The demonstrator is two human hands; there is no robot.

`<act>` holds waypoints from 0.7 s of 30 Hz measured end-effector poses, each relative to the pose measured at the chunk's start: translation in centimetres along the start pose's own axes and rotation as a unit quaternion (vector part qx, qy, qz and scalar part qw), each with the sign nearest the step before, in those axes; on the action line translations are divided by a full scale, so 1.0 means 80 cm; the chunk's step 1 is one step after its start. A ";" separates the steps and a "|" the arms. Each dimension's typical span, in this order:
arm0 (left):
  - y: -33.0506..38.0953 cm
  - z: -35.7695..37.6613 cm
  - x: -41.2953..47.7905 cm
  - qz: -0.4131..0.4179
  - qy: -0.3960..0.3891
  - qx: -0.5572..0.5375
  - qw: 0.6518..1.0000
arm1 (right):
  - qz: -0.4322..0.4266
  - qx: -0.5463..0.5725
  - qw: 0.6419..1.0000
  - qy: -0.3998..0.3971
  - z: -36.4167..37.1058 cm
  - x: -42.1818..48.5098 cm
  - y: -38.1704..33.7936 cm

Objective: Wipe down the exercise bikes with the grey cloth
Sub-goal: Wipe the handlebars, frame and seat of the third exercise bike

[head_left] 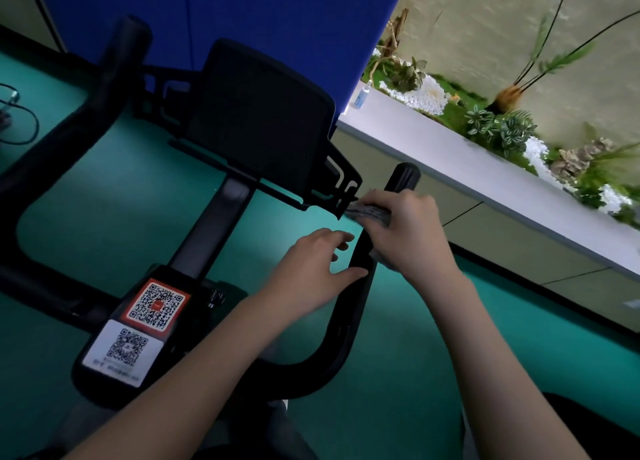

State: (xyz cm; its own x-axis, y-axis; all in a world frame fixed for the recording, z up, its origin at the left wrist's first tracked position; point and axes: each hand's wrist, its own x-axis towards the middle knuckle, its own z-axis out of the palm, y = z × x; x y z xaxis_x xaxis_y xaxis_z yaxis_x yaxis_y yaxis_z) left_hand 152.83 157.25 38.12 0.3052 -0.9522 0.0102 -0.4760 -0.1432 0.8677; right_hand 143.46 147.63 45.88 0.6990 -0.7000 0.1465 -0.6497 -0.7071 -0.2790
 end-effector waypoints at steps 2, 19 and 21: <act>-0.001 -0.002 -0.008 -0.004 -0.008 0.000 1.000 | -0.001 0.002 1.000 -0.010 0.009 -0.012 -0.003; 0.007 0.005 -0.034 -0.026 -0.036 -0.027 0.999 | 0.062 0.293 0.942 0.153 0.043 -0.072 0.034; 0.009 0.006 -0.037 -0.025 -0.035 -0.031 0.999 | 0.085 0.332 0.928 0.146 0.052 -0.084 0.031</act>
State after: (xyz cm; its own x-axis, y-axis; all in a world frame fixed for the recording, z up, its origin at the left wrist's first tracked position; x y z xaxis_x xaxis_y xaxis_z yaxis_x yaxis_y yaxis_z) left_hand 151.16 159.84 38.49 0.2686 -0.9609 -0.0664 -0.4092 -0.1762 0.8953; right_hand 138.40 151.02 40.27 0.4302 -0.8612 0.2706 -0.3475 -0.4347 -0.8309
